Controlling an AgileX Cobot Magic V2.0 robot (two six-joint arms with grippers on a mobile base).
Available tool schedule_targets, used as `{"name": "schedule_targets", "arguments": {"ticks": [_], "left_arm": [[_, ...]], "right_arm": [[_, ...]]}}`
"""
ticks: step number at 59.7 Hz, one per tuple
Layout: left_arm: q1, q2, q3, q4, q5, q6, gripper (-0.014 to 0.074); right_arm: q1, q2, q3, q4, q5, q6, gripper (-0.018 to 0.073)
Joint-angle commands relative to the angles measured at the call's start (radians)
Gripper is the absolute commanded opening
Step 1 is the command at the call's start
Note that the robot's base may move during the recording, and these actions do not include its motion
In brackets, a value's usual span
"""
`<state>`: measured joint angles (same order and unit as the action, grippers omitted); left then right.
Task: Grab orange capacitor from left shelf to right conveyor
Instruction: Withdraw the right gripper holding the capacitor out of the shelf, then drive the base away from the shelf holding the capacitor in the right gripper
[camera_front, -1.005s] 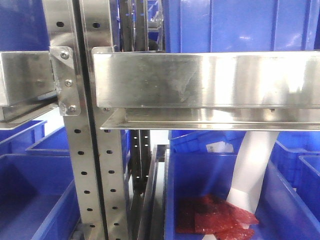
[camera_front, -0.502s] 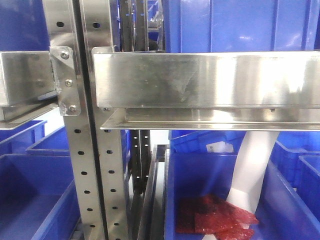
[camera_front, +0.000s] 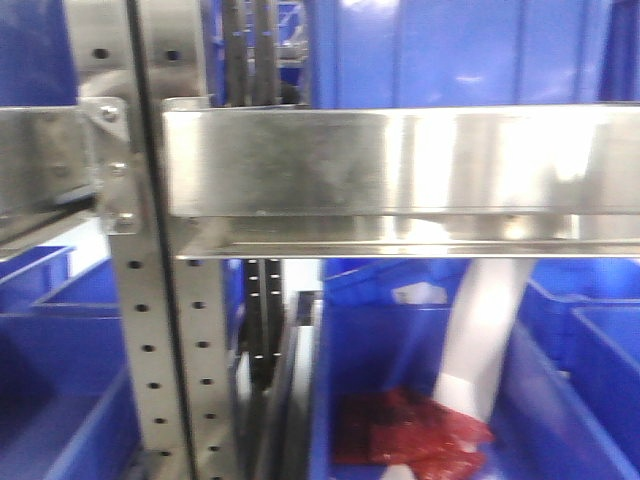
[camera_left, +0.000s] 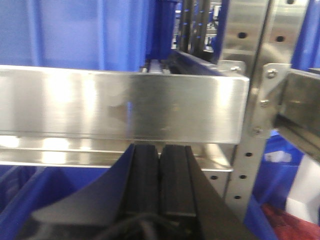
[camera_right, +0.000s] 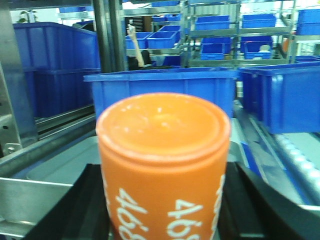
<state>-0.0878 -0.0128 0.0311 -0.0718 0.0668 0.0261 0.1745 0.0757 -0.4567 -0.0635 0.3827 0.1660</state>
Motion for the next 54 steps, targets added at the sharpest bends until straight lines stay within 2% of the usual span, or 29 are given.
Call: {"name": "schedule_targets", "arguments": {"ticks": [1, 54], "left_arm": [[0.002, -0.012, -0.004, -0.002, -0.091, -0.002, -0.0127], [0.002, -0.012, -0.004, -0.002, -0.091, -0.002, -0.0127]], "right_arm": [[-0.008, 0.013, -0.027, -0.005, -0.089, -0.002, 0.0106], [-0.008, 0.013, -0.027, -0.005, -0.089, -0.002, 0.0106]]}}
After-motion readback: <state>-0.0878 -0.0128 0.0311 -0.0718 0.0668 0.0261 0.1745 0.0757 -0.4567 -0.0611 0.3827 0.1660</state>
